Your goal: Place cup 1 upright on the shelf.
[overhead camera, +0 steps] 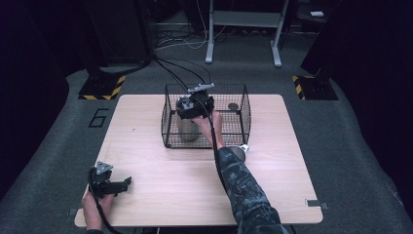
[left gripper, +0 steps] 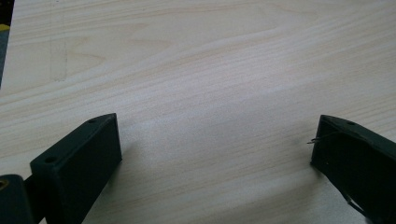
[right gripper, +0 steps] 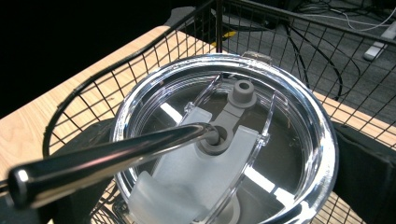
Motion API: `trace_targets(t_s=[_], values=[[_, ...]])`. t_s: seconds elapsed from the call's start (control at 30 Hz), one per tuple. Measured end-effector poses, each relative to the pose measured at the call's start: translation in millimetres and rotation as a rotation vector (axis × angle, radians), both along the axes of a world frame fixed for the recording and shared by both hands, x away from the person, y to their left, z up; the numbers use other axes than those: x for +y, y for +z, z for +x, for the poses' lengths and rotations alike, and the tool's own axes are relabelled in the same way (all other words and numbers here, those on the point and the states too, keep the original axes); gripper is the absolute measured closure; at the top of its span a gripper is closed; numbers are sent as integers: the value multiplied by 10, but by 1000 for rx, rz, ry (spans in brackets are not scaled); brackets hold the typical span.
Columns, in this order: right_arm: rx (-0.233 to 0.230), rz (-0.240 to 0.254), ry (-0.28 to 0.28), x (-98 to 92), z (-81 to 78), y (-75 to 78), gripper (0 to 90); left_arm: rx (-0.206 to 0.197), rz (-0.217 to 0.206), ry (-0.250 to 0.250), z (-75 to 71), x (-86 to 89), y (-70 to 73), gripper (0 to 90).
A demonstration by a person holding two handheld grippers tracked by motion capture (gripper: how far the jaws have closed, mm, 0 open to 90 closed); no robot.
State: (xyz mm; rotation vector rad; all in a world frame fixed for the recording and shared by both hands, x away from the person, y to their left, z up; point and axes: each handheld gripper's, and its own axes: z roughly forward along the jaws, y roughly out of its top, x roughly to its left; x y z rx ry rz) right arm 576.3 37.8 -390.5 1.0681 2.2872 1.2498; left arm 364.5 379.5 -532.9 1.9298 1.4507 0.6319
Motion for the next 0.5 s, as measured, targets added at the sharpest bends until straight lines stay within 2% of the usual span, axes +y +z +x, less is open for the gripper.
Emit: trace_targets(t_s=[0.13,0.5], values=[[6,6,-7,-7,-4,-2,33,0,1,-1,0,1,0,13],[-12,-28,11,37,-57,-21,30,1,2,-1,-2,0,2,14]])
